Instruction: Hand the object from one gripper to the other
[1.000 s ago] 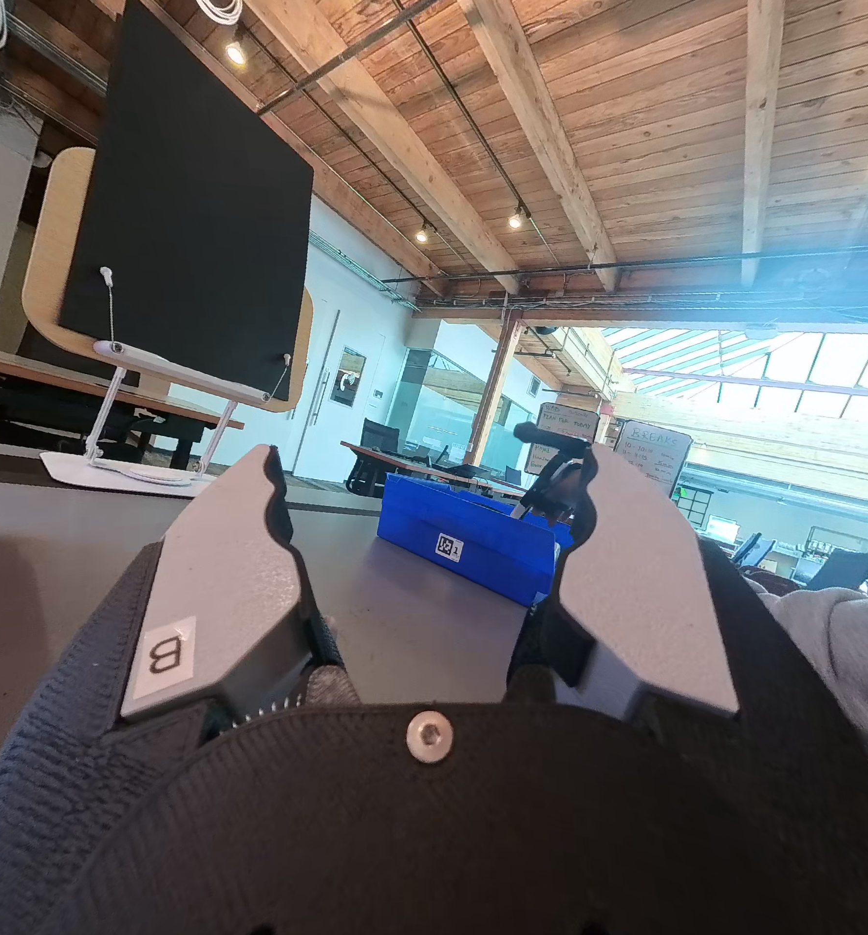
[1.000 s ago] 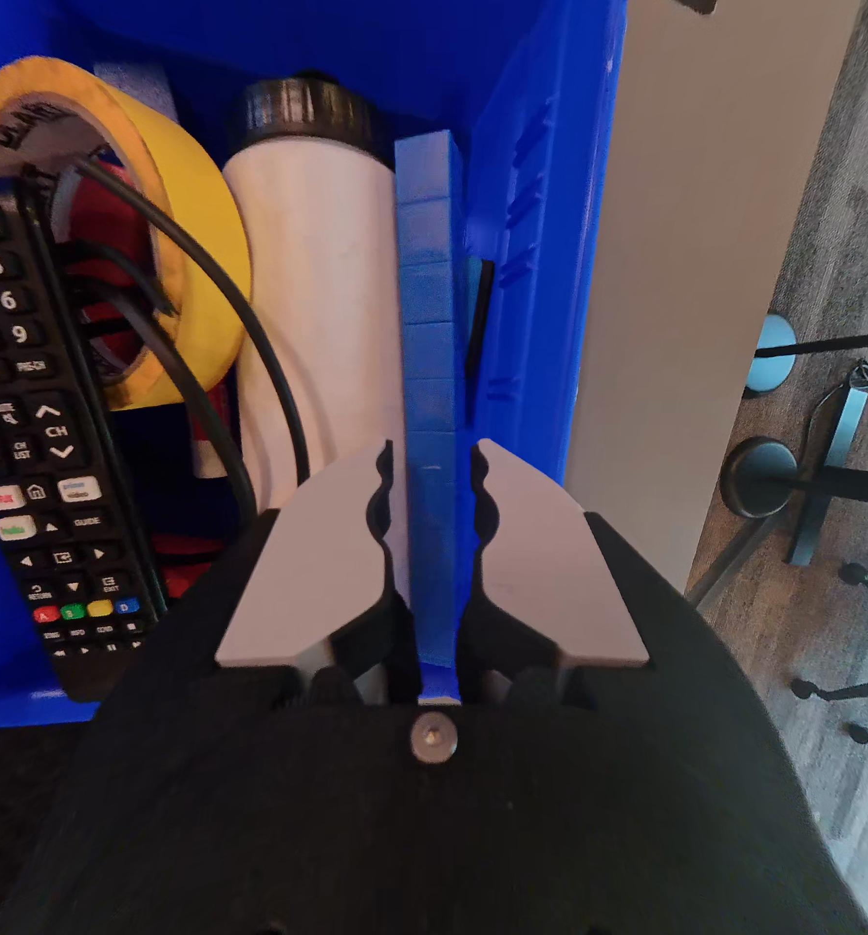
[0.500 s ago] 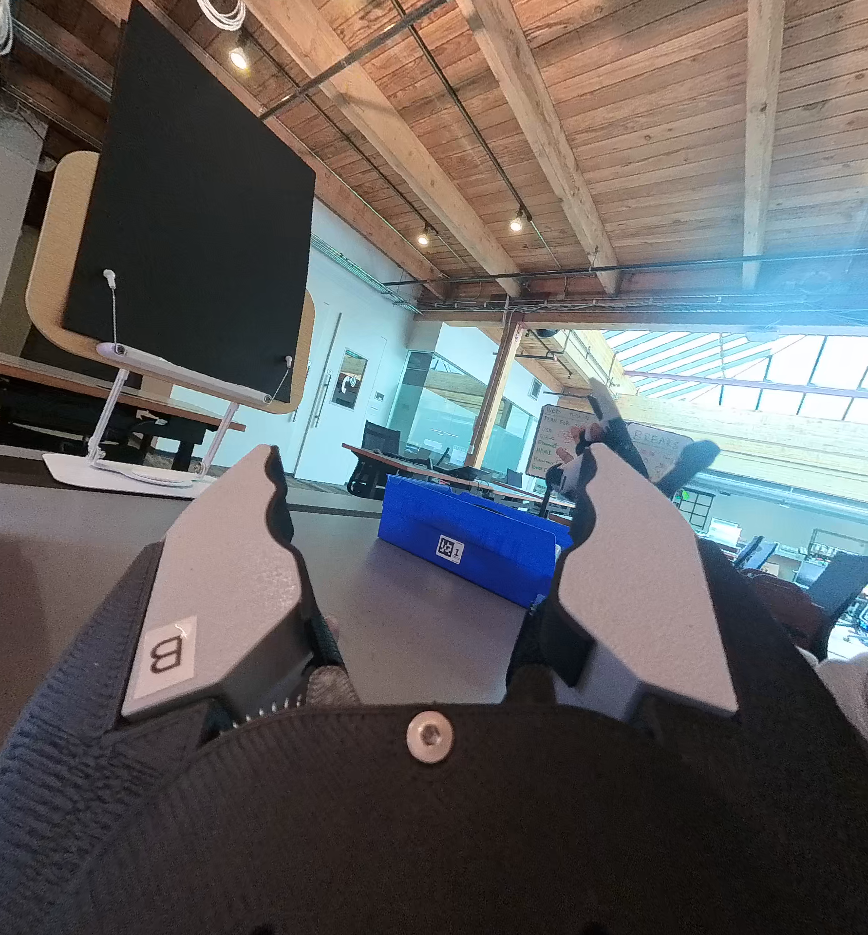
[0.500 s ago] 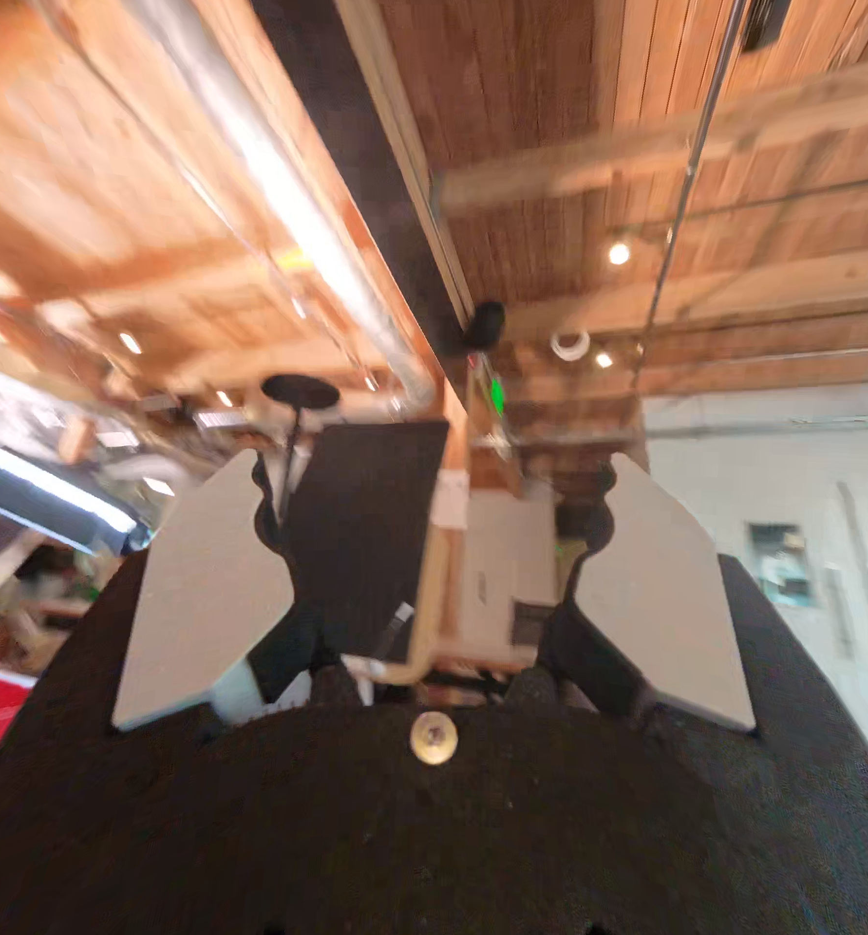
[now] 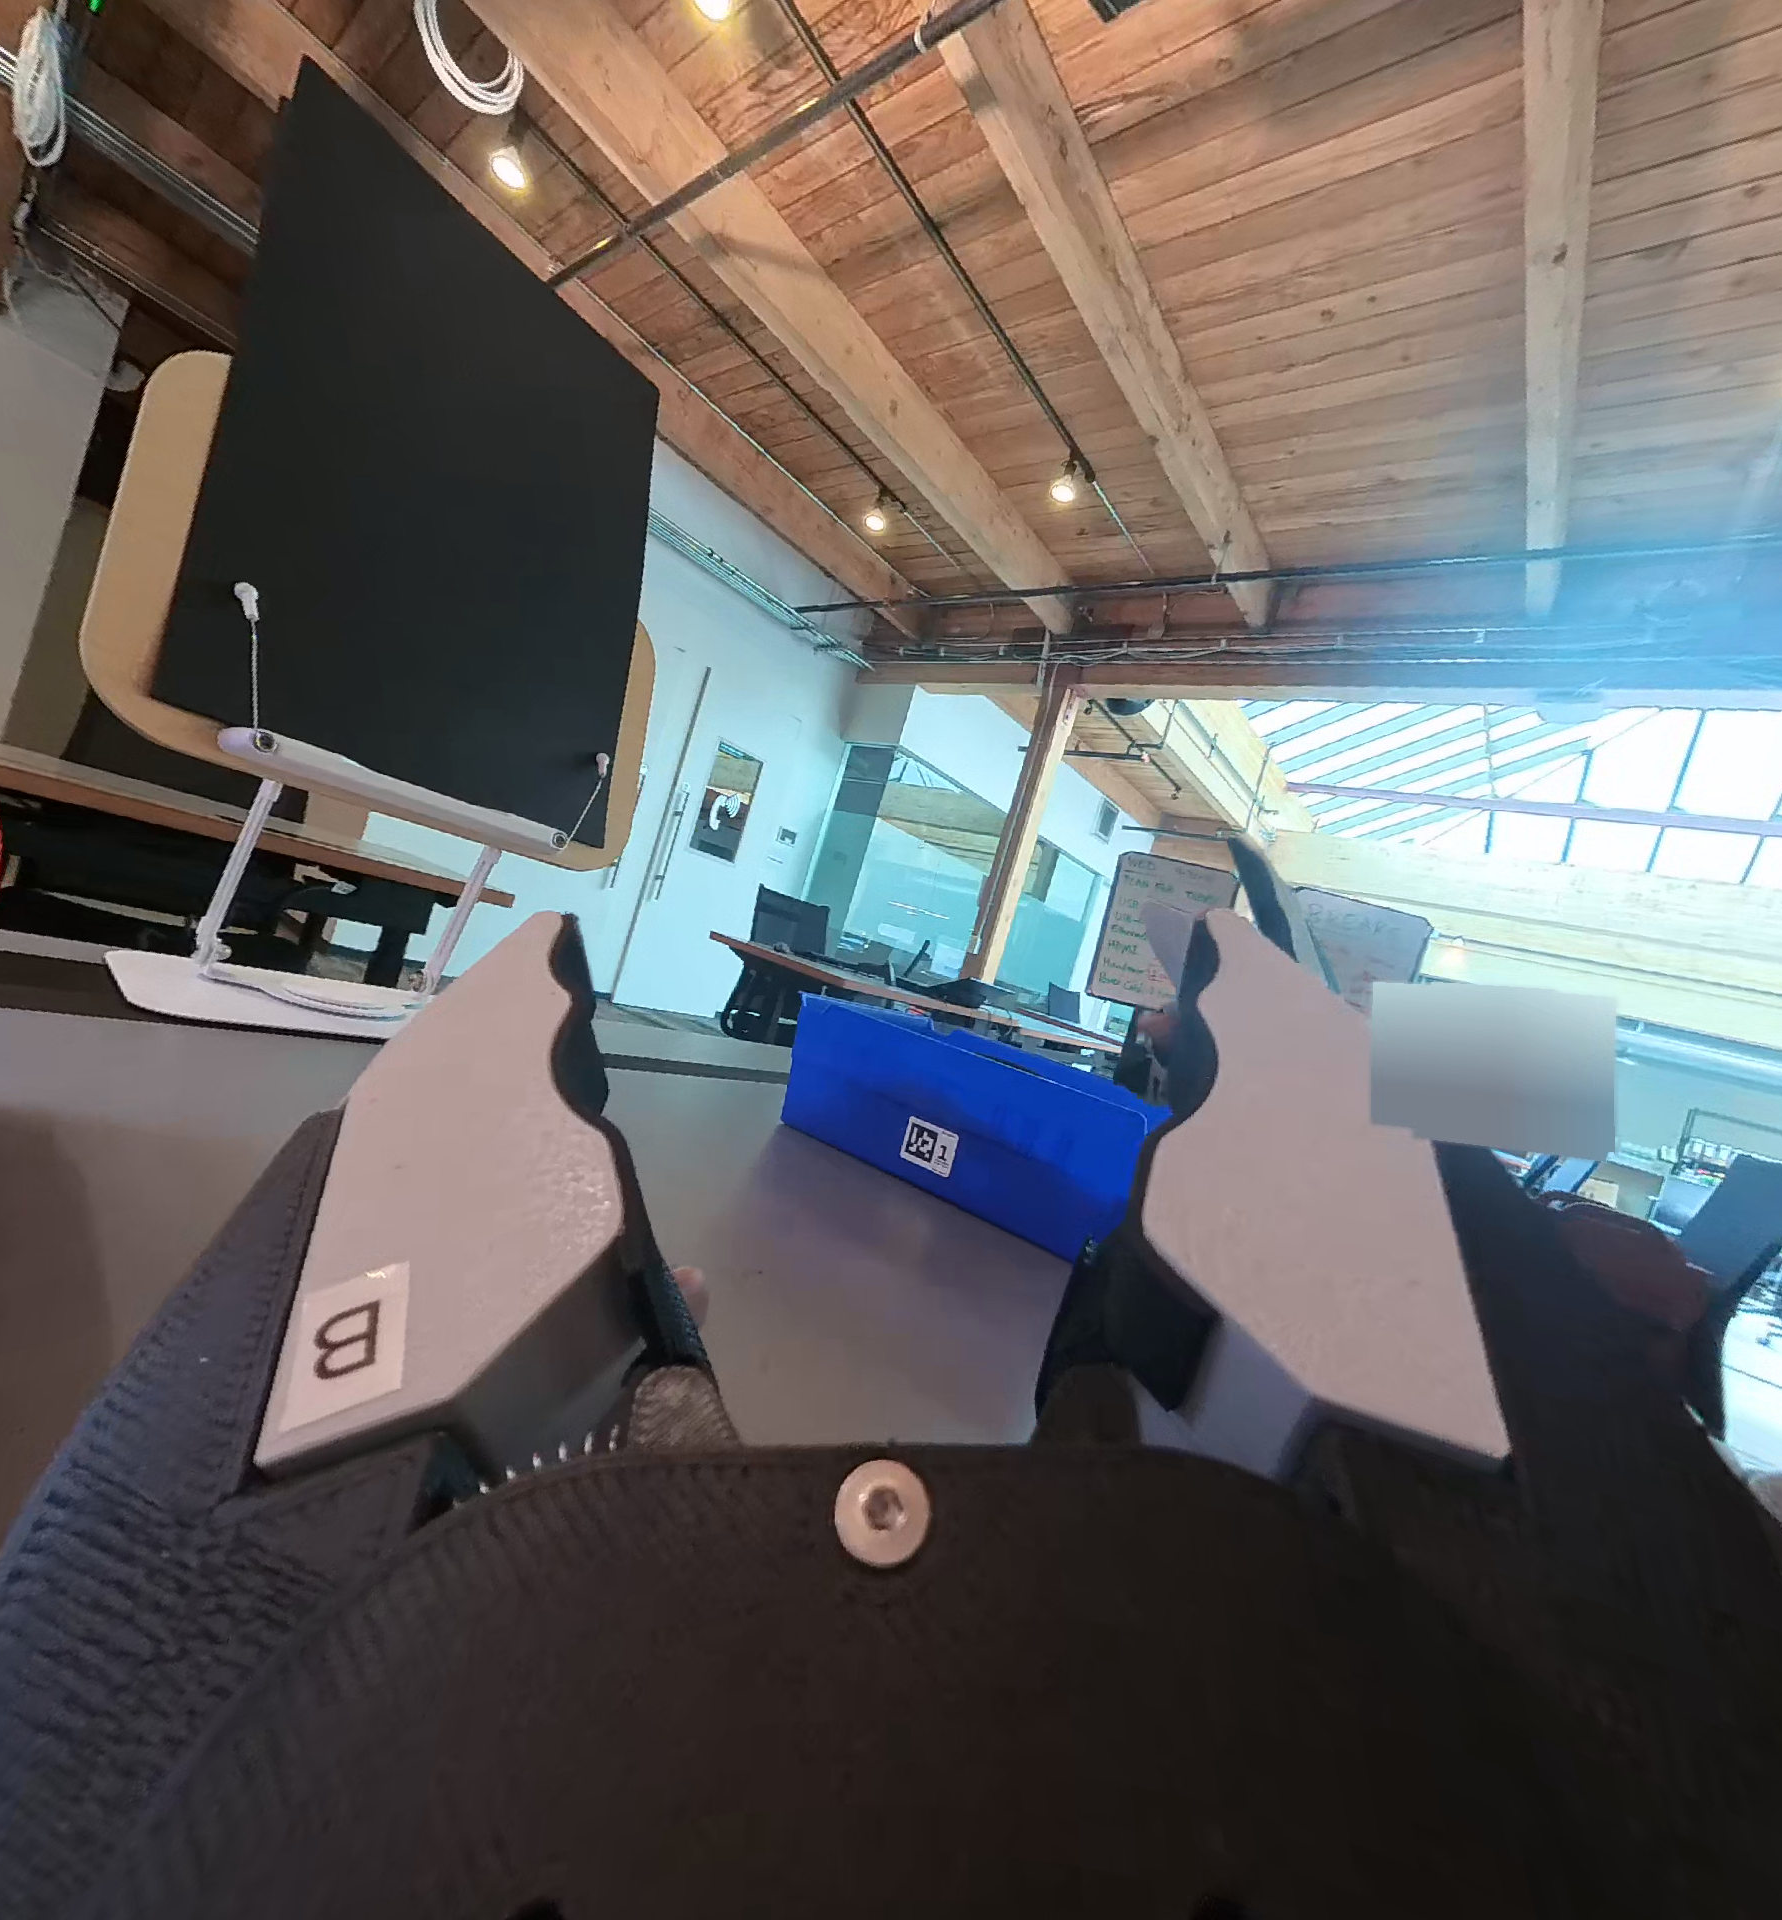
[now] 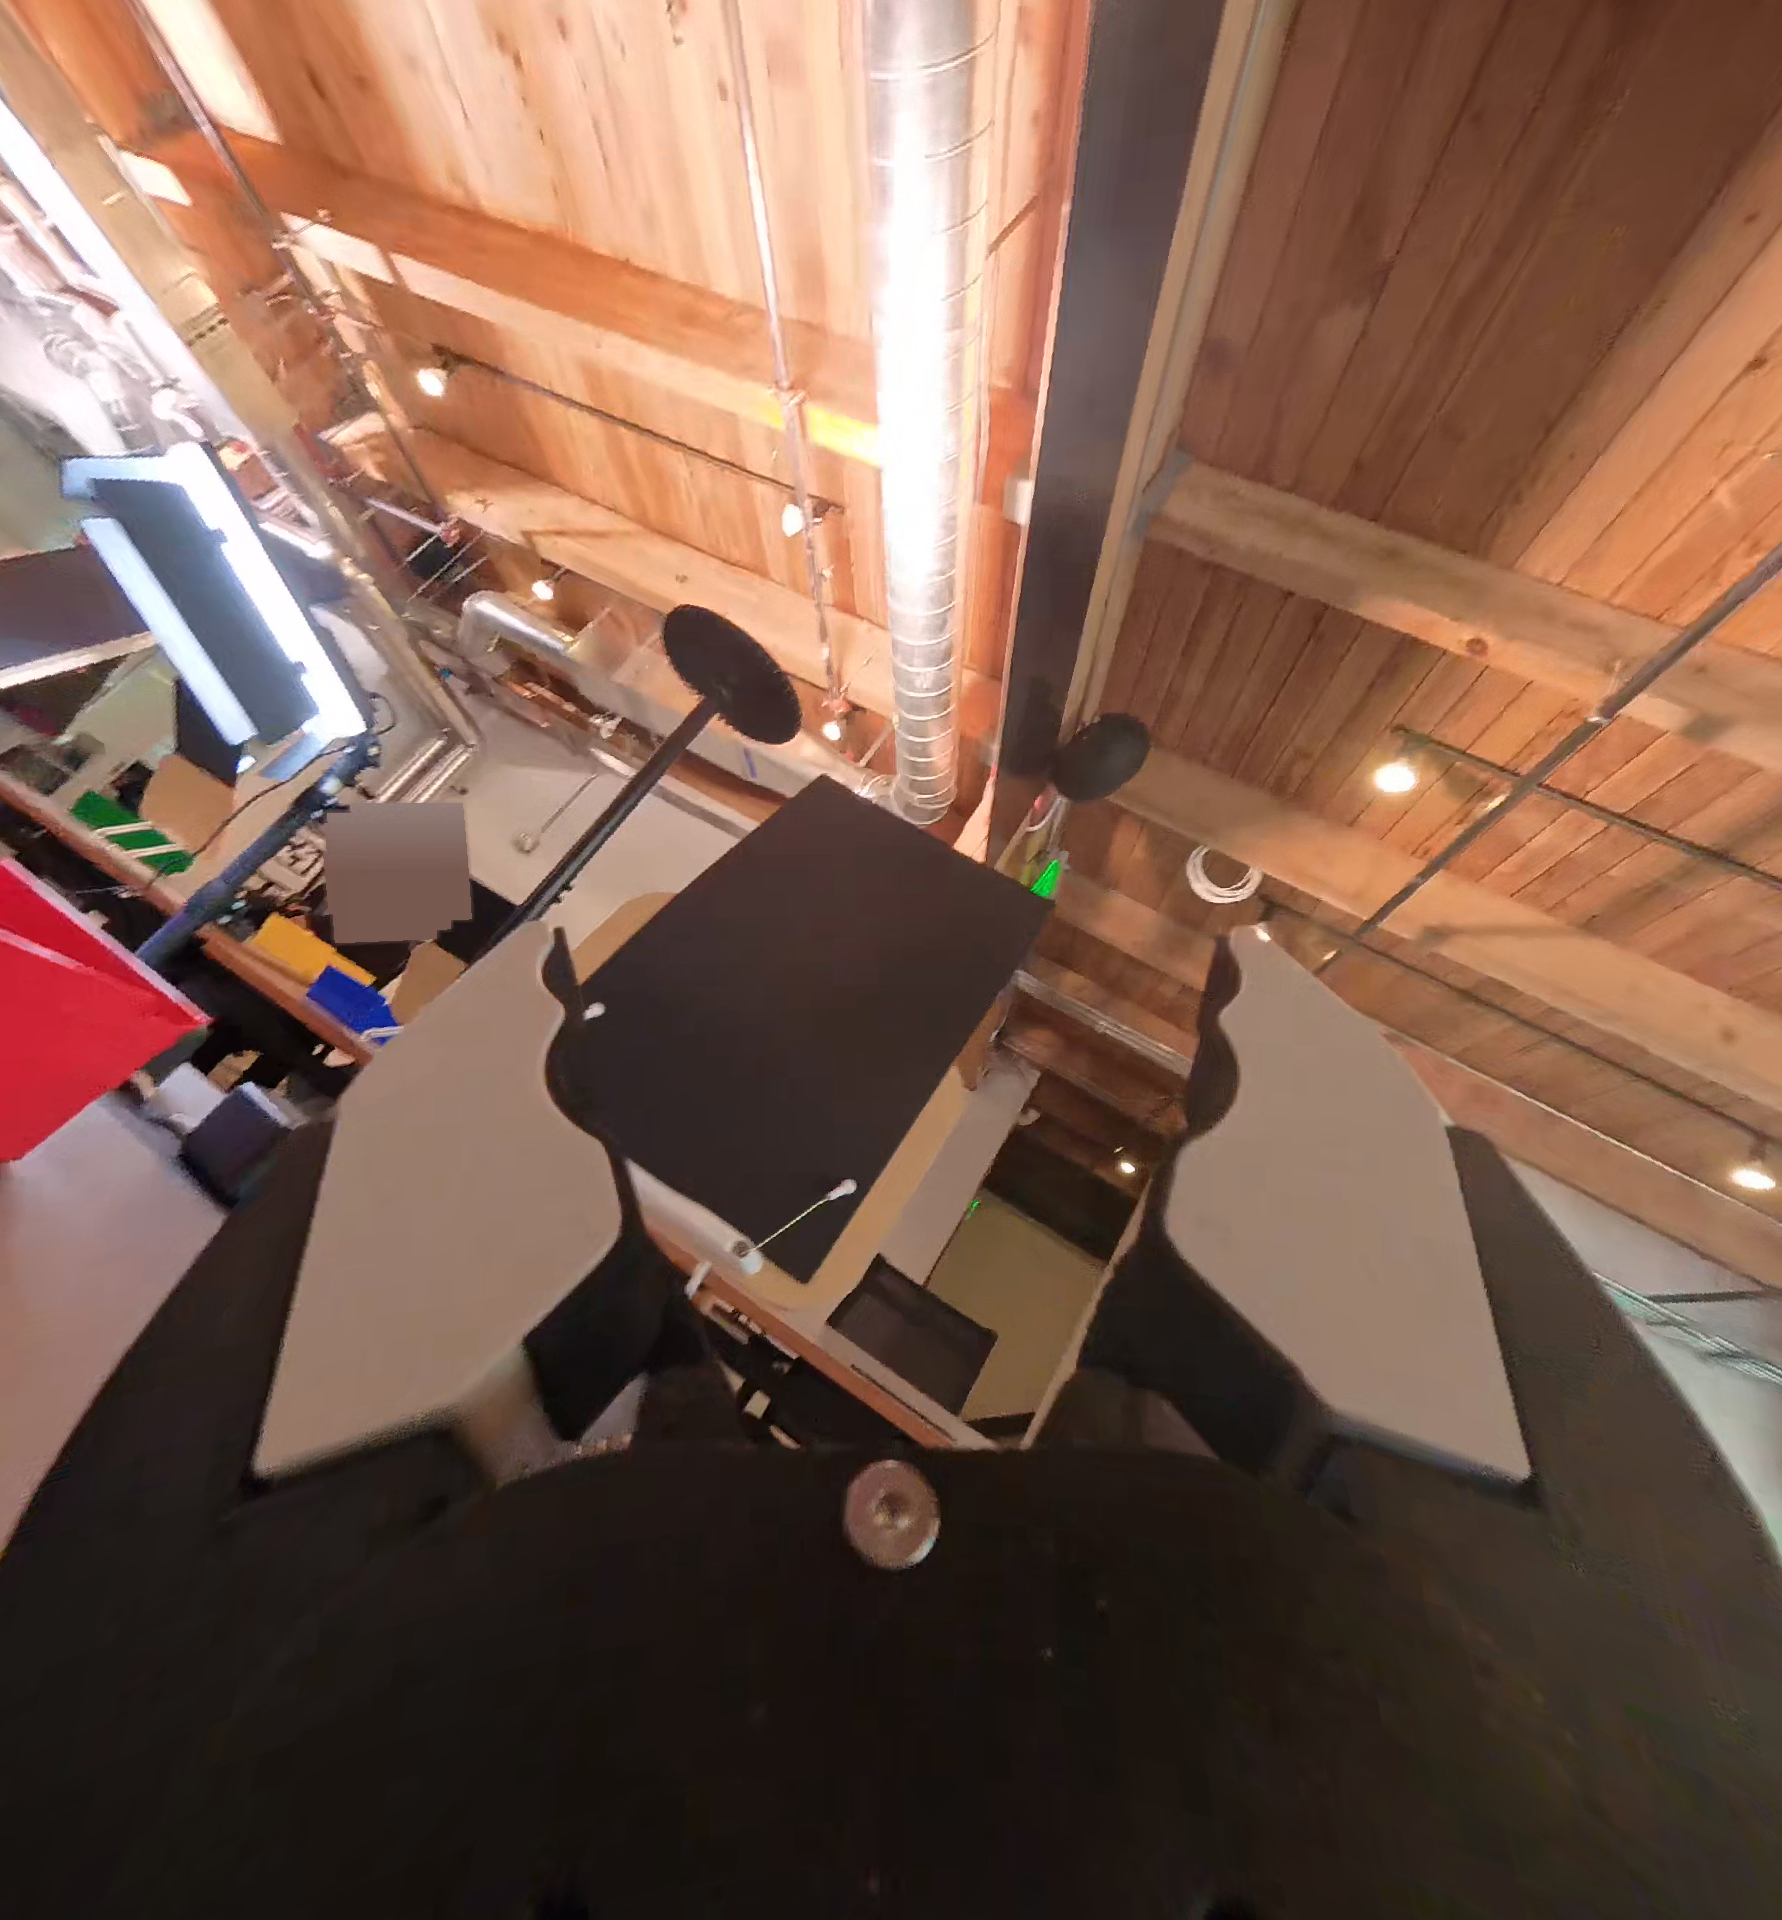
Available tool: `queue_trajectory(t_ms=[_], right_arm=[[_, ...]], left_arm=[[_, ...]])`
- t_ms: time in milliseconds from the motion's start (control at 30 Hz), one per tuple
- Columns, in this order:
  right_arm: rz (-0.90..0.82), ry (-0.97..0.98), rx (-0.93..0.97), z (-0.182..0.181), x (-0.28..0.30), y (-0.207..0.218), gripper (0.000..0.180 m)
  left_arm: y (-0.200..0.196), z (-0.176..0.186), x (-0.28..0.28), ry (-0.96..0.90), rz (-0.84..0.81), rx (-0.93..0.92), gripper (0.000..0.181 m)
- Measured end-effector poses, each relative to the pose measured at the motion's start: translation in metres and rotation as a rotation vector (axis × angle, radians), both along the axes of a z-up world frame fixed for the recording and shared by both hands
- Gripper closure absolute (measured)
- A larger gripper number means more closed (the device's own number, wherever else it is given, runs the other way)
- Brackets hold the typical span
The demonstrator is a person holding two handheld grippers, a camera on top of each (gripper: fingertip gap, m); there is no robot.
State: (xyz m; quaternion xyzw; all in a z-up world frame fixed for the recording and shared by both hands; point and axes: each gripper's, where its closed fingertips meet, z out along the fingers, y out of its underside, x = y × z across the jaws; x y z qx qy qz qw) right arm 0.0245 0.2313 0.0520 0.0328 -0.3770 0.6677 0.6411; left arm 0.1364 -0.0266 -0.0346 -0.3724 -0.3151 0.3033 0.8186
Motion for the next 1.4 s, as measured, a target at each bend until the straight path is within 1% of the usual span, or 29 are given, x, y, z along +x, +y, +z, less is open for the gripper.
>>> queue_trajectory(t_ms=[67,100,167,200,233,333,400,433,467,567,600,667,700,767,867,933,967,1033,1067,1100,1167,1233,1333,1400], right_arm=[[0.003,0.003,0.053,-0.007,0.004,-0.01,0.075],[0.01,0.03,0.088,-0.01,0.01,-0.017,0.083],[0.101,0.089,0.13,-0.016,0.032,-0.032,0.096],[0.164,0.095,0.138,-0.019,0.043,-0.039,0.099],[0.21,0.088,0.141,-0.021,0.051,-0.044,0.1],[0.249,0.084,0.199,-0.032,0.062,-0.06,0.107],[0.244,0.106,0.254,-0.039,0.067,-0.069,0.112],[0.261,0.095,0.266,-0.041,0.069,-0.072,0.114],[0.29,0.068,0.268,-0.043,0.069,-0.075,0.114],[0.347,-0.007,0.261,-0.047,0.066,-0.077,0.118],[0.351,-0.019,0.264,-0.048,0.065,-0.078,0.12],[0.35,-0.036,0.283,-0.052,0.062,-0.08,0.122],[0.349,-0.042,0.292,-0.054,0.062,-0.081,0.123],[0.349,-0.045,0.298,-0.055,0.062,-0.082,0.123],[0.356,-0.048,0.298,-0.055,0.062,-0.083,0.124],[0.357,-0.049,0.298,-0.055,0.062,-0.083,0.125],[0.354,-0.048,0.301,-0.055,0.062,-0.083,0.126],[0.345,-0.04,0.31,-0.056,0.062,-0.084,0.127],[0.343,-0.036,0.31,-0.056,0.062,-0.084,0.127],[0.345,-0.037,0.307,-0.055,0.063,-0.084,0.127],[0.353,-0.046,0.298,-0.055,0.063,-0.083,0.127],[0.358,-0.055,0.291,-0.054,0.062,-0.082,0.128],[0.363,-0.054,0.291,-0.054,0.063,-0.082,0.128],[0.361,-0.046,0.295,-0.054,0.064,-0.083,0.128]], left_arm=[[-0.003,0.001,0.0,-0.008,0.019,0.002,0.077],[-0.008,0.001,0.001,-0.02,0.05,-0.001,0.083],[-0.025,0.003,0.002,-0.067,0.14,-0.035,0.094],[-0.036,0.004,0.003,-0.106,0.185,-0.078,0.102],[-0.049,0.004,0.004,-0.156,0.24,-0.136,0.106],[-0.11,0.003,0.008,-0.323,0.487,-0.358,0.108],[-0.166,-0.005,0.008,-0.489,0.694,-0.533,0.109],[-0.194,-0.011,0.007,-0.59,0.771,-0.608,0.11],[-0.215,-0.02,0.004,-0.69,0.805,-0.666,0.111],[-0.257,-0.058,-0.014,-1.0,0.766,-0.789,0.111],[-0.269,-0.068,-0.02,-1.075,0.782,-0.829,0.112],[-0.289,-0.082,-0.029,-1.162,0.831,-0.877,0.114],[-0.293,-0.089,-0.032,-1.209,0.82,-0.881,0.121],[-0.297,-0.097,-0.037,-1.253,0.81,-0.861,0.122],[-0.302,-0.097,-0.041,-1.26,0.838,-0.825,0.121],[-0.299,-0.095,-0.046,-1.231,0.811,-0.799,0.123],[-0.292,-0.093,-0.05,-1.2,0.771,-0.78,0.134],[-0.281,-0.091,-0.056,-1.161,0.726,-0.757,0.142],[-0.28,-0.092,-0.057,-1.159,0.73,-0.772,0.142],[-0.284,-0.091,-0.057,-1.167,0.769,-0.799,0.141],[-0.298,-0.083,-0.055,-1.154,0.89,-0.877,0.133],[-0.305,-0.077,-0.053,-1.144,0.957,-0.935,0.131],[-0.31,-0.09,-0.052,-1.227,0.91,-0.958,0.128],[-0.31,-0.096,-0.055,-1.238,0.889,-0.951,0.128]])
